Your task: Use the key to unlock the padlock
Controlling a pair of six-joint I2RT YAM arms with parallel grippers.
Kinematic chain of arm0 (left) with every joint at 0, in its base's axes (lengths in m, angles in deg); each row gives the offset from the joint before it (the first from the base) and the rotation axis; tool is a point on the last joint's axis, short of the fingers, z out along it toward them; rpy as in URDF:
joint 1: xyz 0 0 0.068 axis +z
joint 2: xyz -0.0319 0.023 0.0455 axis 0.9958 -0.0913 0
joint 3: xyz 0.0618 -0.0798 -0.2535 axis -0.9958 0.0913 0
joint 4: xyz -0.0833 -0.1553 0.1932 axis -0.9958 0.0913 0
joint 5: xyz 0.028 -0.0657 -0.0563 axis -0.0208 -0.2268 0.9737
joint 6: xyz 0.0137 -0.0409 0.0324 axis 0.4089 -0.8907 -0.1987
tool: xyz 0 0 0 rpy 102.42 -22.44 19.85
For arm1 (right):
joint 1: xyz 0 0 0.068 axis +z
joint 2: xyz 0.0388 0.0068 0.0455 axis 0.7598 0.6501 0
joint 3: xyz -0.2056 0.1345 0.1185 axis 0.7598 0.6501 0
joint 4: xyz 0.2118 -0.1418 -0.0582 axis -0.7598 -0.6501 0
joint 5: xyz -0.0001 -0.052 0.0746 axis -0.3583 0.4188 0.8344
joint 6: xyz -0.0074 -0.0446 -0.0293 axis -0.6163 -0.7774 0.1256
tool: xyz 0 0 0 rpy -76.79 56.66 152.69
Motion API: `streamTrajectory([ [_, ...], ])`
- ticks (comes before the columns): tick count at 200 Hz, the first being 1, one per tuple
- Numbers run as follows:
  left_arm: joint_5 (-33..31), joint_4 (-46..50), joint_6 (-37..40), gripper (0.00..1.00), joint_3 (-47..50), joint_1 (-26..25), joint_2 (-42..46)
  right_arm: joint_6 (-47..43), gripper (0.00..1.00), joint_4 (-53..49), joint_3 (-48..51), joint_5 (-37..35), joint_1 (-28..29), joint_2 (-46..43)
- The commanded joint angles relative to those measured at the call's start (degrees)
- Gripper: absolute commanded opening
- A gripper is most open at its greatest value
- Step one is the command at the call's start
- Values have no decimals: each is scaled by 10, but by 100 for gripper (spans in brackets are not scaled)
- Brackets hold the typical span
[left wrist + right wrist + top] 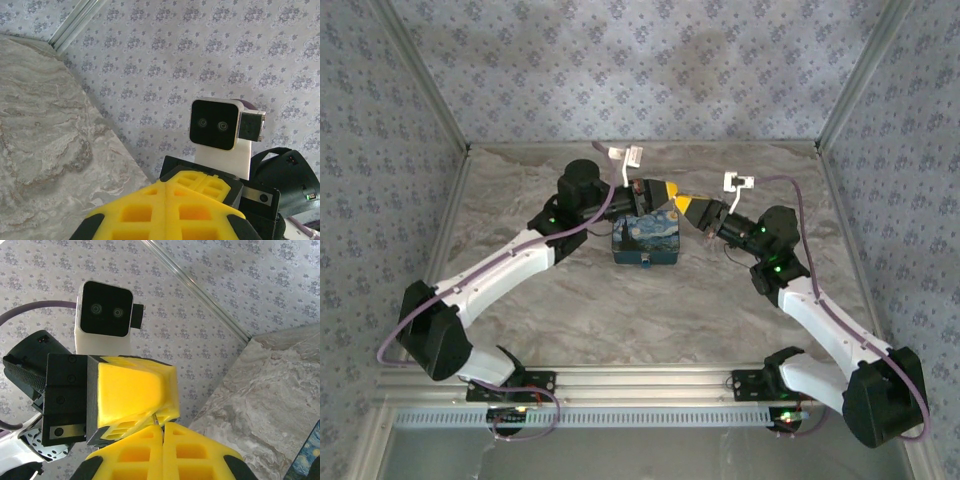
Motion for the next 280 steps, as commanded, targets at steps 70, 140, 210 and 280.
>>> streamTrajectory([
  [70, -17, 5, 7, 50, 13, 10, 50, -39, 0, -40, -7, -2, -4, -33],
  [140, -68, 122, 51, 68, 91, 18, 115, -110, 0, -195, -31, -34, -36, -53],
  [210, -147, 58, 2, 70, 296, -29, 124, -247, 0, -360, -94, -136, -56, 37],
  [280, -193, 10, 44, 73, 300, -20, 23, -281, 0, -354, -127, -195, -52, 168],
])
